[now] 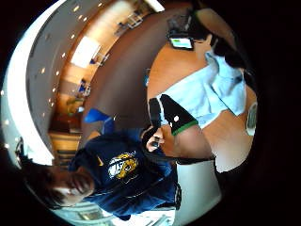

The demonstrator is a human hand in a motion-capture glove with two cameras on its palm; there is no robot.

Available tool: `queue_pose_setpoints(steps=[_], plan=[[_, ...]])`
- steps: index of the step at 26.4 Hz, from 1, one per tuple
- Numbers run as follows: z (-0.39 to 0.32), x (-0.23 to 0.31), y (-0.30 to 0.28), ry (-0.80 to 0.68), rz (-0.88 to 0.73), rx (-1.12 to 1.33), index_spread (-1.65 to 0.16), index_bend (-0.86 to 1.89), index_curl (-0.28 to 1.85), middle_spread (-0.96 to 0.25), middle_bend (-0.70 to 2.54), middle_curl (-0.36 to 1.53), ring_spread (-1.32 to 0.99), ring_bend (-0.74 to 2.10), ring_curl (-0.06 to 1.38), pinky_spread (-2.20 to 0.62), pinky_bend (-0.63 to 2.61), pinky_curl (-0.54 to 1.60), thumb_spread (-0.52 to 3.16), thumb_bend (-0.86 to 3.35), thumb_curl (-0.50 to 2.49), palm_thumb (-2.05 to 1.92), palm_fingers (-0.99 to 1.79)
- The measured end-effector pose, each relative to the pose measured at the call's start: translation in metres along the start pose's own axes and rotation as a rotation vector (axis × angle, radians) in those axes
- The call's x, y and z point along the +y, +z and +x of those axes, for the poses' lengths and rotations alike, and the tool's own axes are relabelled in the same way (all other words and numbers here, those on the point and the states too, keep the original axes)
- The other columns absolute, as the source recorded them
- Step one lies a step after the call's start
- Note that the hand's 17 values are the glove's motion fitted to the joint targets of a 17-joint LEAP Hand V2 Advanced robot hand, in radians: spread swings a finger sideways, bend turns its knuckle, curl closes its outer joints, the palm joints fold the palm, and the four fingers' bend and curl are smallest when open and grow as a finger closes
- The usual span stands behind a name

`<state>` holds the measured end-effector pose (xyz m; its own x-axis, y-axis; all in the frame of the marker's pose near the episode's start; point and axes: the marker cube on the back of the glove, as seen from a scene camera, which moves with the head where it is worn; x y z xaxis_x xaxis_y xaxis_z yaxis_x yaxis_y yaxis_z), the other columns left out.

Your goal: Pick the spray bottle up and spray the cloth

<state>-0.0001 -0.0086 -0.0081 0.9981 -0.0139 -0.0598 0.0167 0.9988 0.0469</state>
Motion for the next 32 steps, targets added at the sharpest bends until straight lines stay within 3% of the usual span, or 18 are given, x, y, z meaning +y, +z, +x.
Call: queue_pose_setpoints(steps=[6, 12, 16, 20, 25, 30, 32], plan=[[0.077, 0.029, -0.026, 0.152, 0.168, 0.023, -0.4, 0.0, 0.17, -0.03, 0.16, 0.28, -0.1, 0.38, 0.32, 0.08, 0.61, 0.37, 1.05, 0.12, 0.27, 0.57, 0.32], [0.186, 0.06, -0.025, 0.425, 0.523, -0.188, -0.42, 0.06, 0.13, 0.0, 0.19, 0.28, -0.04, 0.33, 0.27, 0.17, 0.65, 0.36, 1.03, 0.11, 0.3, 0.65, 0.24], [0.254, 0.073, -0.01, 0.621, 0.739, -0.364, -0.43, -0.05, 0.07, 0.02, 0.24, 0.3, -0.01, 0.4, 0.29, 0.2, 0.69, 0.37, 1.03, 0.09, 0.31, 0.67, 0.18], [0.295, 0.068, 0.015, 0.729, 0.727, -0.545, -0.44, -0.15, -0.03, 0.02, 0.41, 0.35, -0.02, 0.62, 0.33, 0.22, 0.67, 0.35, 1.01, 0.05, 0.32, 0.68, 0.3], [0.323, 0.063, 0.031, 0.74, 0.757, -0.659, -0.44, -0.22, -0.08, -0.09, 0.76, 0.45, -0.16, 0.93, 0.38, 0.06, 0.64, 0.32, 0.98, 0.13, 0.38, 0.87, 0.75], [0.324, 0.078, 0.02, 0.772, 0.936, -0.643, -0.4, 0.05, 0.02, -0.13, 0.84, 0.48, -0.19, 0.96, 0.42, -0.16, 0.67, 0.33, 0.85, 0.12, 0.44, 0.96, 1.19], [0.315, 0.088, 0.016, 0.786, 0.93, -0.571, -0.37, 0.14, 0.07, -0.14, 0.85, 0.49, -0.2, 0.94, 0.44, -0.21, 0.63, 0.35, 0.79, 0.1, 0.46, 0.97, 1.24]])
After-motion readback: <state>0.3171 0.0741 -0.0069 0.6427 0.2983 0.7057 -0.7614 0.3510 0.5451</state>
